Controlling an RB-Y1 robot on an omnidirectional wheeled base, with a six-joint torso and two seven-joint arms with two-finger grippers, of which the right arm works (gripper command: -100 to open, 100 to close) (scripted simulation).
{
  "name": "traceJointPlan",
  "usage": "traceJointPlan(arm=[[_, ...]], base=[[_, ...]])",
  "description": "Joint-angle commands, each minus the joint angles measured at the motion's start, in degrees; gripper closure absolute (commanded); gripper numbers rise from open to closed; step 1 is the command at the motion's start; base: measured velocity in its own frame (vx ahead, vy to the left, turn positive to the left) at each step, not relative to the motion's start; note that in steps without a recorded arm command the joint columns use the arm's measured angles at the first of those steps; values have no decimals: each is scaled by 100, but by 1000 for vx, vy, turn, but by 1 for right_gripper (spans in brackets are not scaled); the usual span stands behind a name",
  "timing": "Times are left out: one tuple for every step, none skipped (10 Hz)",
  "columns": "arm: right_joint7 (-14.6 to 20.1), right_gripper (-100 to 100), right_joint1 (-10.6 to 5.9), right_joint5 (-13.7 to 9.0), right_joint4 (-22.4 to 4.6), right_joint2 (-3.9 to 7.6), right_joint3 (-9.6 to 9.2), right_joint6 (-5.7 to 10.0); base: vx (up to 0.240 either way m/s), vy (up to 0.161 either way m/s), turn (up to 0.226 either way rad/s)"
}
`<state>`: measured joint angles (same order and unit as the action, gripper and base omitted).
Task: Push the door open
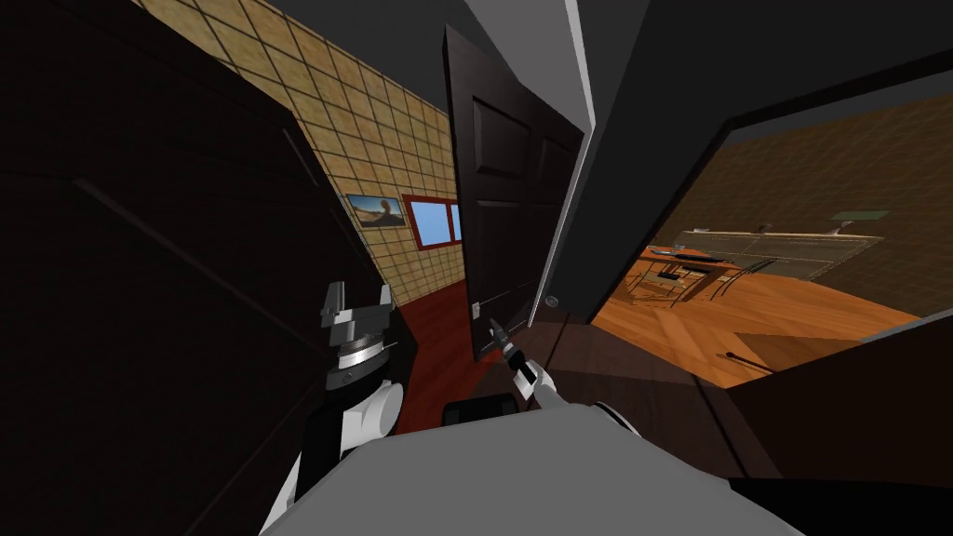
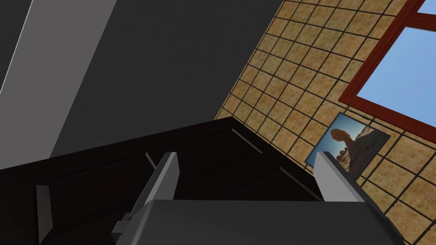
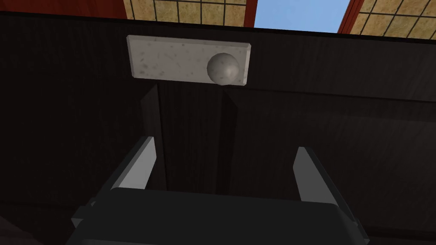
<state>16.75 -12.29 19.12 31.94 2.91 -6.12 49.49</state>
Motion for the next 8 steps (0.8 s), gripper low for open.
traceJointPlan(arm=[[0,-100,0,0,0,0,0,0],[-30,-100,5,-14,-13,27,18,18],[-40,-100,6,-18,-14,31,24,21],[-60,-100,9,-26,-18,36,35,28],[-83,-100,12,-35,-22,35,47,37],[-105,-100,15,-44,-27,26,59,45],[-128,-100,18,-53,-31,11,71,53],[-149,-100,21,-62,-35,-10,83,61]], base=[[-83,-23,-4],[97,51,34],[168,71,20],[191,81,20],[195,83,20],[209,91,32],[195,95,34],[194,75,22]])
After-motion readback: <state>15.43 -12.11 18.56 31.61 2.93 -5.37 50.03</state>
